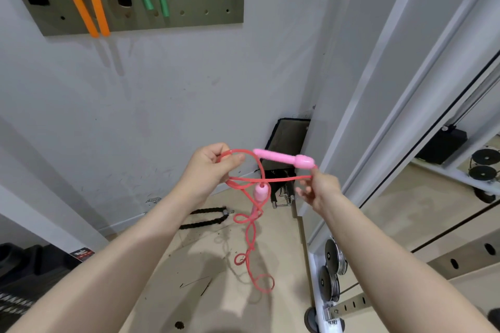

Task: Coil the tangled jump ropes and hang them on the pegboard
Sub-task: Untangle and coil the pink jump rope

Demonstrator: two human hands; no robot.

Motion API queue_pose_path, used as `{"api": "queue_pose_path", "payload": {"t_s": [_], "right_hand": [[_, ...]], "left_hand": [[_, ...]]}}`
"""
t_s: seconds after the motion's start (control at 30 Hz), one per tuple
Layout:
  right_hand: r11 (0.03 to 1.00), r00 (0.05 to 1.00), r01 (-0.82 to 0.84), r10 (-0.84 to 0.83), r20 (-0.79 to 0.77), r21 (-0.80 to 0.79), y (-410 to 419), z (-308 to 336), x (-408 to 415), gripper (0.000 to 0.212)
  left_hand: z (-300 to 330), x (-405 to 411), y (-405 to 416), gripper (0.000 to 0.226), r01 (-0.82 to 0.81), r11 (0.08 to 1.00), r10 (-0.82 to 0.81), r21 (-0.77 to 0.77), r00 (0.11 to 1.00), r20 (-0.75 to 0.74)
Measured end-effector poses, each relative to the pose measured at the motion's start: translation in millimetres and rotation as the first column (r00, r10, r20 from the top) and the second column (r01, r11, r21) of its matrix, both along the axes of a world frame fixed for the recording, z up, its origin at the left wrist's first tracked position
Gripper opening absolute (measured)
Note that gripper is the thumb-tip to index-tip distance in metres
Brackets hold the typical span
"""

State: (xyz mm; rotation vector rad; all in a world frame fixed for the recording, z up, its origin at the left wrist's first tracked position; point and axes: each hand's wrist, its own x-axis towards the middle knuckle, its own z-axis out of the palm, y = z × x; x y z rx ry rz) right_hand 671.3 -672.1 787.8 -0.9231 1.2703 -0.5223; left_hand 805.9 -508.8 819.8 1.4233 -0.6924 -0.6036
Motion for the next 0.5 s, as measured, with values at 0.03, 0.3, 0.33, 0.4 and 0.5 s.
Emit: {"api": "queue_pose_path", "payload": {"t_s": [0.03, 0.3, 0.33, 0.4, 0.5], "right_hand": [[0.997, 0.998, 0.022, -0.026, 0.058, 0.070, -3, -1, -3, 0.021], [0.948, 0.919, -0.275, 0.211, 0.334, 0.158, 6, 8, 11, 0.037], [0.927, 0.891, -0.356, 0.298, 0.341, 0.120, 10, 12, 10, 0.030], [0.877, 0.839, -0.478, 0.441, 0.318, 0.045, 16, 12, 8, 0.012], [0.796, 0.736, -0.598, 0.591, 0.330, -0.093, 29, 7, 7, 0.034]], "left_hand": [[0, 1, 0, 0.043, -0.055, 0.998, 0.053, 0.039, 0.997, 0.057], [-9, 5, -7, 0.035, -0.210, 0.975, 0.223, 0.077, 0.927, -0.301], [-6, 4, -6, 0.033, -0.143, 0.989, 0.149, 0.042, 0.928, -0.341], [1, 3, -4, 0.030, -0.051, 0.998, 0.039, -0.020, 0.925, -0.379], [13, 1, -6, 0.029, 0.005, 0.996, -0.045, -0.094, 0.900, -0.433]]}}
